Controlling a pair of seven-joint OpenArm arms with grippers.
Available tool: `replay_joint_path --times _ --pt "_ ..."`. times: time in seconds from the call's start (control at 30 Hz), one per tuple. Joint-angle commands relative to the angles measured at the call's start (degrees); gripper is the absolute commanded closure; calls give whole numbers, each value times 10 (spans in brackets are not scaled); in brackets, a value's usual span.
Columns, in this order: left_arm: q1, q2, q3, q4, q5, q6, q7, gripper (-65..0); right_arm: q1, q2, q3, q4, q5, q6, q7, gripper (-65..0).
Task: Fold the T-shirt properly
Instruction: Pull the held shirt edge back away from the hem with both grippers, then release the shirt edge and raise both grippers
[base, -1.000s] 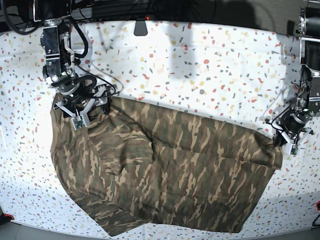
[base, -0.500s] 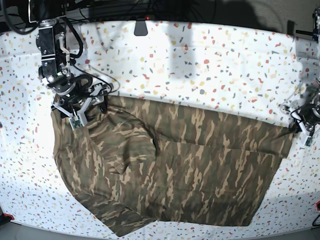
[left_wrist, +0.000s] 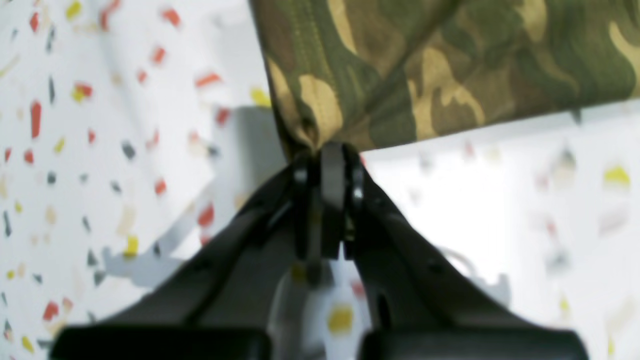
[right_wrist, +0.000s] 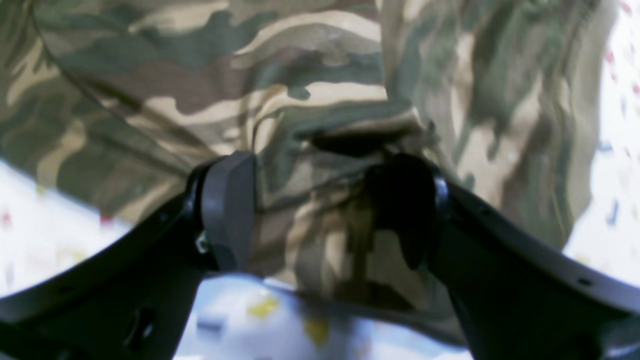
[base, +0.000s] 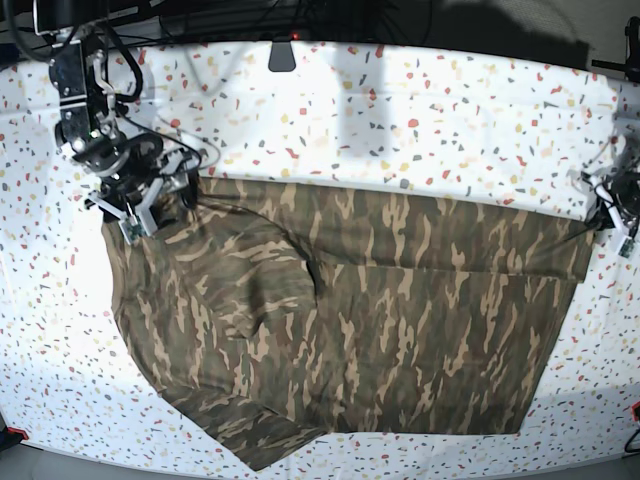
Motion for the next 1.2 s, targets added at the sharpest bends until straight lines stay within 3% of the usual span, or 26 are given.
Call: replay_joint_path --times 0.0,0.17,0.6,0.7,0.9,0.93,1.03,1.1,1.17 --pt "9 -25 -4 18 4 8 23 0 -13 16 3 7 -29 -6 -42 -415" --pt "58 -52 -4 89 -49 8 68 0 -54 28 3 45 -8 -6 -54 -415" --pt "136 -60 -4 112 -49 8 74 0 -154 28 4 85 -8 -16 -54 -415" --pt "137 -60 -4 112 -49 10 55 0 -155 28 5 91 -8 -27 -45 -415" --pt "136 -60 -4 112 -20 48 3 0 -151 27 5 135 -8 -35 -42 -415" --pt "137 -60 -4 112 -3 48 -5 -11 -151 27 5 141 -8 -35 -42 -415" --pt "136 -60 -4 112 44 50 -19 -215 -151 27 5 153 -8 -35 -42 -415" --pt "137 -60 -4 112 49 81 -18 -259 -151 27 5 157 -8 -35 -42 -415" --pt "136 -60 -4 112 49 129 -18 -262 -149 27 5 158 -8 -35 -41 -415"
